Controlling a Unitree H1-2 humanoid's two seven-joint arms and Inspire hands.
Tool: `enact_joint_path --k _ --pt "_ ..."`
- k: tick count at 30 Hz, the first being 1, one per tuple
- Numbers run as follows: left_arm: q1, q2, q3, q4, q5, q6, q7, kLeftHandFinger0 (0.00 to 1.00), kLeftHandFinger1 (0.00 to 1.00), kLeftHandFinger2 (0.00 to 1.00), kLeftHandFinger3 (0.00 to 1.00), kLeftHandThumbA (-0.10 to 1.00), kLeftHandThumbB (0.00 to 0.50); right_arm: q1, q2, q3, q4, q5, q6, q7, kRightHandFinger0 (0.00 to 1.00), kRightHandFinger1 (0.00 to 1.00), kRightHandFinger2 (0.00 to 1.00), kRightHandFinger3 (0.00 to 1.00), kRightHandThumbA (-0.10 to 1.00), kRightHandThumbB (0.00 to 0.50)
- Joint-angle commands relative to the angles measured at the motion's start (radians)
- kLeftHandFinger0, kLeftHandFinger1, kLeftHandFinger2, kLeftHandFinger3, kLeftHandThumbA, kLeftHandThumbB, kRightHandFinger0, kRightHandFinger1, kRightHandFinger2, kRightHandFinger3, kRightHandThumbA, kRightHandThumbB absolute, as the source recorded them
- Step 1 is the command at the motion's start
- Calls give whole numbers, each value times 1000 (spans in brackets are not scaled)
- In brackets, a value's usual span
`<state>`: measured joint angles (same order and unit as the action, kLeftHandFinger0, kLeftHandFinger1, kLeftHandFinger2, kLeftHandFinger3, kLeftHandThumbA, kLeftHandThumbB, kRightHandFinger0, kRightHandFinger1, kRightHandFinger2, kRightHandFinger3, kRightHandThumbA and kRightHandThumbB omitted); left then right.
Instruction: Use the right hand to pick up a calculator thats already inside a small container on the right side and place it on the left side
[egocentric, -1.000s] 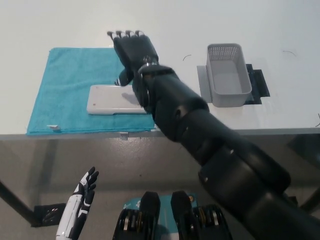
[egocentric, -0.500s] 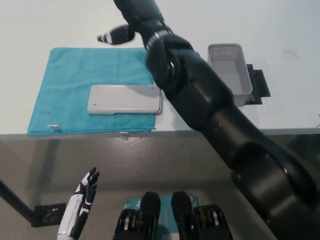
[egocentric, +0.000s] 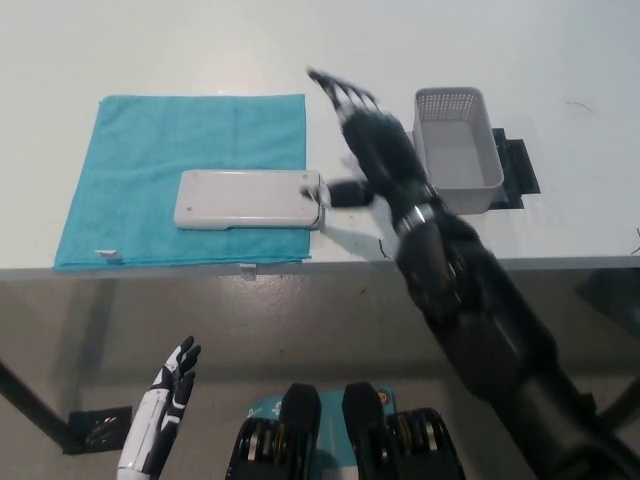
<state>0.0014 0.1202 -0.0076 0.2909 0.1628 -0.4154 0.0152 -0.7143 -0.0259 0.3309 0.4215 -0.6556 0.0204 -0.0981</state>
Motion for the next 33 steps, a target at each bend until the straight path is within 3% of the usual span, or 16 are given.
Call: enact_joint_path --k 1,4,6,10,15,17,18,19,22,24,27,33 --pt "-129 23 3 -22 -1 -55 21 1000 1000 1000 1000 1000 21 216 -112 -101 -1252 147 -163 7 1000 1000 1000 1000 954 393" --pt "-140 22 5 -23 0 -55 19 1000 1000 1000 1000 1000 15 333 -126 -103 -1319 96 -145 16 1000 1000 1000 1000 1000 371" --pt "-147 21 8 -24 -9 -54 7 1000 1000 1000 1000 1000 23 378 -135 -83 -1293 170 -197 -17 1000 1000 1000 1000 992 343" --pt "-157 19 11 -27 -6 -55 14 1000 1000 1000 1000 1000 25 462 -165 -87 -1185 250 -293 -66 1000 1000 1000 1000 1000 367" --pt "-166 20 15 -24 -16 -52 8 1000 1000 1000 1000 1000 29 579 -166 -110 -1004 200 -431 -168 1000 1000 1000 1000 1000 189" --pt "-171 19 16 -23 -14 -54 11 1000 1000 1000 1000 1000 29 649 -163 -122 -940 275 -406 -148 1000 1000 1000 1000 1000 242" --pt "-175 19 16 -21 -14 -54 12 1000 1000 1000 1000 1000 29 655 -161 -127 -933 281 -395 -143 1000 1000 1000 1000 1000 244" --pt "-174 19 17 -21 -15 -55 14 1000 1000 1000 1000 1000 22 673 -164 -140 -882 291 -412 -147 1000 1000 1000 1000 1000 218" --pt "-168 16 19 -24 -19 -55 13 1000 1000 1000 1000 1000 24 695 -165 -174 -782 325 -412 -137 1000 1000 1000 1000 1000 236" --pt "-165 15 19 -26 -16 -54 14 1000 1000 1000 1000 1000 26 694 -163 -197 -700 353 -433 -131 1000 1000 1000 1000 1000 204" --pt "-156 14 16 -28 -7 -55 19 1000 1000 1000 1000 1000 26 696 -160 -226 -601 356 -432 -120 1000 1000 1000 1000 1000 208" --pt "-152 12 15 -26 -17 -55 24 1000 1000 1000 1000 1000 19 663 -131 -269 -416 523 -367 -12 1000 1000 1000 1000 1000 192"
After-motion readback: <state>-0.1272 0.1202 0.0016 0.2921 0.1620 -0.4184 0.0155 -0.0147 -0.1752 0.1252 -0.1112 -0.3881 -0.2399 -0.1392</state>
